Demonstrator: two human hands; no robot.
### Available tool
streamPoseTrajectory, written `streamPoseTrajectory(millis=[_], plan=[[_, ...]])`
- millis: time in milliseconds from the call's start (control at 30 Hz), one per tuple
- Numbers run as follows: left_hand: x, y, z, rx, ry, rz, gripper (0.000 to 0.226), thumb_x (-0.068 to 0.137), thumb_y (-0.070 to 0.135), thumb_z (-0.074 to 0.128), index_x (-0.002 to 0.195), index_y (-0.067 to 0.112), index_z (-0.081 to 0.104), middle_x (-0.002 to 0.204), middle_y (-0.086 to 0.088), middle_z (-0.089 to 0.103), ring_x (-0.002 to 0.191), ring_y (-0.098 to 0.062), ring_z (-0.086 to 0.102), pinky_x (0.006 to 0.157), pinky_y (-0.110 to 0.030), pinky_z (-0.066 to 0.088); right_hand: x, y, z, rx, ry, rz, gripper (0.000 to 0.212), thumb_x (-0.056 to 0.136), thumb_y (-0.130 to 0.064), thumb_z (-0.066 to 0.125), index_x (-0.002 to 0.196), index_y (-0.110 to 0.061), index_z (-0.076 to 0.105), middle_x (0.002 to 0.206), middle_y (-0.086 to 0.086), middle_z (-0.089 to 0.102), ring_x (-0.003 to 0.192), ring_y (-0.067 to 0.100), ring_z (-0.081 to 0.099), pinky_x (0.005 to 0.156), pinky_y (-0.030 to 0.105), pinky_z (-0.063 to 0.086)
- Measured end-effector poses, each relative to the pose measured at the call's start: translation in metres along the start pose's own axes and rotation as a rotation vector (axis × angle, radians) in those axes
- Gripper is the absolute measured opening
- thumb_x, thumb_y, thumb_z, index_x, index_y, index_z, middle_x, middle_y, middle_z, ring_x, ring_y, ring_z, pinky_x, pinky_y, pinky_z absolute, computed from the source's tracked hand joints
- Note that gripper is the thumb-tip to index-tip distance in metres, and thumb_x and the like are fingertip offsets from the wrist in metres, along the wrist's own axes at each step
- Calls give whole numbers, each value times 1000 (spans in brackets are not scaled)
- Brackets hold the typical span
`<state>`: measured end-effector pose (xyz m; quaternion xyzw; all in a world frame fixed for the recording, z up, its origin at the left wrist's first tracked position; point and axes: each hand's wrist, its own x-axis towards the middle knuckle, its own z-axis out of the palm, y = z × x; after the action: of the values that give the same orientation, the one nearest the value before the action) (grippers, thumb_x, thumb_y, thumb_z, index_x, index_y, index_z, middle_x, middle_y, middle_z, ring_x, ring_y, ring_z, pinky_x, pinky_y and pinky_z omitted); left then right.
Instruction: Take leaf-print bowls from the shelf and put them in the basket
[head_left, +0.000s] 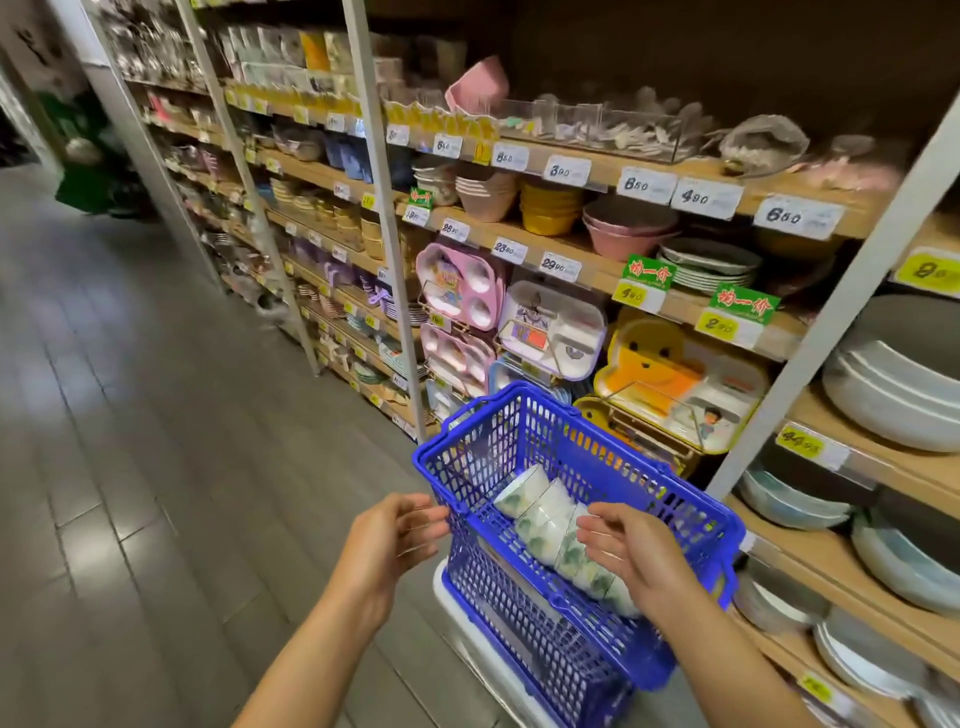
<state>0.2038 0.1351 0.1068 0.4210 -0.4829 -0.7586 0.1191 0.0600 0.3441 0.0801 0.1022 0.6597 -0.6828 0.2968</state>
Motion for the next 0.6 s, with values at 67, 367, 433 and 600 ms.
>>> streamPoseTrajectory(millis=[67, 367, 433, 600], plan=[[18, 3, 1, 9, -1, -27, 27, 96, 11, 38, 97, 5, 64, 78, -8, 76, 74, -23, 69, 73, -34, 52, 20, 2, 9, -28, 19, 15, 18, 96, -12, 51, 98, -3, 66, 94, 17, 73, 87, 29, 69, 91, 43, 53], [132, 38, 26, 166, -43, -132, 21, 94, 9, 44, 92, 6, 65, 76, -10, 74, 68, -22, 66, 65, -30, 53, 147, 22, 48, -102, 71, 162, 17, 96, -13, 49, 99, -4, 64, 98, 16, 70, 90, 30, 66, 82, 40, 53], [158, 47, 36, 211, -49, -153, 21, 93, 9, 44, 90, 6, 65, 75, -10, 73, 67, -22, 65, 61, -28, 53, 171, 29, 59, -139, 94, 213, 19, 96, -12, 50, 106, -2, 62, 89, 15, 68, 85, 32, 66, 74, 36, 51], [225, 55, 64, 288, -76, -223, 23, 97, 10, 40, 89, 6, 61, 77, -11, 70, 63, -21, 62, 61, -28, 48, 224, 49, 84, -219, 96, 329, 8, 93, -10, 50, 98, -6, 54, 64, 8, 50, 52, 21, 47, 50, 23, 31]])
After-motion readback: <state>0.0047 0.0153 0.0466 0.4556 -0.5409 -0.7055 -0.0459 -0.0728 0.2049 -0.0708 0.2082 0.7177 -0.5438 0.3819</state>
